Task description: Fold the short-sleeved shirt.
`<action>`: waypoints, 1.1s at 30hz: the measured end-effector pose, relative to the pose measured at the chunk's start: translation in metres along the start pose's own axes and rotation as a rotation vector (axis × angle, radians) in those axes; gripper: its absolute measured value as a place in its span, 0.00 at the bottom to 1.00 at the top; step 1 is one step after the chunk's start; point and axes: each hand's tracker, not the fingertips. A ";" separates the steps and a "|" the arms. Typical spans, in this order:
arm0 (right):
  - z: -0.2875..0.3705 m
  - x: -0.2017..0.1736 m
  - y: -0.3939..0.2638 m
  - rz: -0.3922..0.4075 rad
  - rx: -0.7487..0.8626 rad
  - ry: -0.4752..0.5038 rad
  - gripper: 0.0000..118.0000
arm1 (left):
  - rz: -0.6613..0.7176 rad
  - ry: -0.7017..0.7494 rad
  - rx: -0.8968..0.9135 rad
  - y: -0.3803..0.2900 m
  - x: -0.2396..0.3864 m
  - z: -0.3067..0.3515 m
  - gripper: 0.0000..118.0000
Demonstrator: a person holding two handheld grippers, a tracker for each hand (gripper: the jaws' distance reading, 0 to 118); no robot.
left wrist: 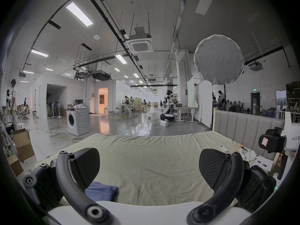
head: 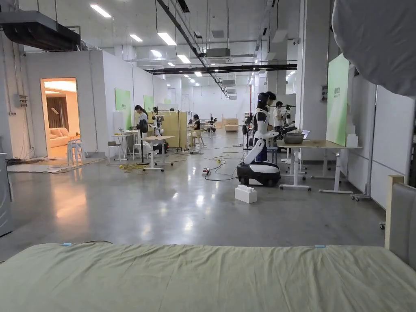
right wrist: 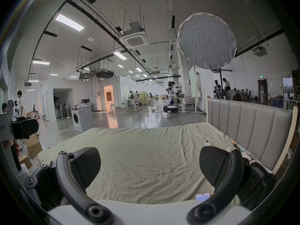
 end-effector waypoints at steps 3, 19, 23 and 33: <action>-0.001 -0.002 0.004 -0.020 -0.009 0.004 1.00 | 0.000 -0.005 -0.009 -0.001 0.000 0.000 1.00; -0.003 0.000 0.004 -0.087 -0.030 0.044 1.00 | 0.005 -0.014 -0.030 -0.002 0.000 -0.002 1.00; -0.004 -0.007 0.011 -0.083 -0.049 -0.008 1.00 | 0.007 -0.014 -0.033 -0.002 0.000 -0.003 1.00; -0.004 -0.020 0.015 -0.041 -0.086 -0.032 1.00 | 0.003 -0.031 -0.036 0.000 0.003 -0.004 1.00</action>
